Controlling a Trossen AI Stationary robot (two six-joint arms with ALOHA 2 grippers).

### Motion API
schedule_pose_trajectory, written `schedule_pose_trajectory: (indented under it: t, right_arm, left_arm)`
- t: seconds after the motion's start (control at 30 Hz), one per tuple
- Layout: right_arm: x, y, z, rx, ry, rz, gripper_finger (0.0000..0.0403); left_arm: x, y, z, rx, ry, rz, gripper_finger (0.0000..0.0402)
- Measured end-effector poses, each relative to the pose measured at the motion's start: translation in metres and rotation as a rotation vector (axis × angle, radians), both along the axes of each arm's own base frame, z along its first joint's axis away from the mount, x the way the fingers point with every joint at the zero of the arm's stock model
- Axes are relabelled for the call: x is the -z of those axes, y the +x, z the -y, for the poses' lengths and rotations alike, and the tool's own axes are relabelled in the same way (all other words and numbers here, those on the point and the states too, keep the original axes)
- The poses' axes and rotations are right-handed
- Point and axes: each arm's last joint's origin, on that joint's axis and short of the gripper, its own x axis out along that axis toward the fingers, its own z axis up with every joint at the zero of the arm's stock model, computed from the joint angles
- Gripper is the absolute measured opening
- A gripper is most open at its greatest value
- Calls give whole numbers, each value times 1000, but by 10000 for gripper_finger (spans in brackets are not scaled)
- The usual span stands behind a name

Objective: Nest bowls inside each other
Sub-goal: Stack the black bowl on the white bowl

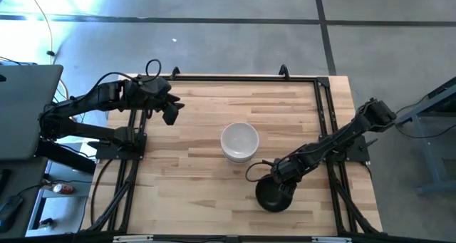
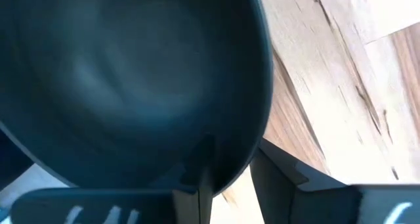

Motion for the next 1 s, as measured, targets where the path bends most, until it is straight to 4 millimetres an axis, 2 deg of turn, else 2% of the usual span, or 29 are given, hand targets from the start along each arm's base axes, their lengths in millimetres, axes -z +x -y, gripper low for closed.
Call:
schedule_pose_trajectory:
  t: [0.13,0.27,0.7,1.0]
  right_arm:
    - [0,0,0,-13,-3,-2,61]
    - [0,-1,0,-21,-2,-4,9]
    - [-1,-3,1,-20,10,-22,1]
    - [-24,-13,6,10,58,32,1]
  left_arm:
    - [0,0,0,0,0,0,164]
    - [0,0,0,0,0,0,164]
    - [0,0,0,0,0,0,164]
    - [0,0,0,-2,2,0,164]
